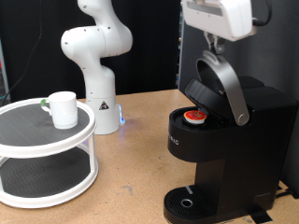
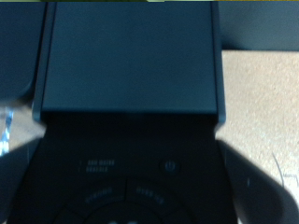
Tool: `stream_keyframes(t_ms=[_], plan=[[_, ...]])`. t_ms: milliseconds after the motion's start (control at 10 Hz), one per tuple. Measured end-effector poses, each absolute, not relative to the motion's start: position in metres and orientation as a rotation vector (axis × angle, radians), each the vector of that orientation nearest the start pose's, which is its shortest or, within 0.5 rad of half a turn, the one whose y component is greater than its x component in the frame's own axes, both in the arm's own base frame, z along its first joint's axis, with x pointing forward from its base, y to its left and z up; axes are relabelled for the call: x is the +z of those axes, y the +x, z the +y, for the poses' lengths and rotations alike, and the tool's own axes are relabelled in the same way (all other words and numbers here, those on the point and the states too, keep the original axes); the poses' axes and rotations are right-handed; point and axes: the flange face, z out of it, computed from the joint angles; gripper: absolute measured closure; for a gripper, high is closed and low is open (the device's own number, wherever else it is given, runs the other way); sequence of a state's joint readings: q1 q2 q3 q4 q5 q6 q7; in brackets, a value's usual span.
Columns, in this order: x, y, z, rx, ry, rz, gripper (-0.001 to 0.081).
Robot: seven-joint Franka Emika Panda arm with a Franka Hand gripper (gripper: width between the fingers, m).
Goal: Make a cup of coffee with the keurig machine
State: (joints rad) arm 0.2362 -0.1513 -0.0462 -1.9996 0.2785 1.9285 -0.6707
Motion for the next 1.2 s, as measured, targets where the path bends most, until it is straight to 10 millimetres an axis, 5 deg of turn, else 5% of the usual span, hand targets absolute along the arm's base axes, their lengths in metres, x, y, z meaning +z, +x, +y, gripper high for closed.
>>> stream_keyframes(t_ms=[800,1200], plan=[[0.501,0.507,0.067,-0.127,-2.7,-1.121,0.0802],[0.463,0.501,0.047,-0.086,-2.734,-1.118,0.0802]])
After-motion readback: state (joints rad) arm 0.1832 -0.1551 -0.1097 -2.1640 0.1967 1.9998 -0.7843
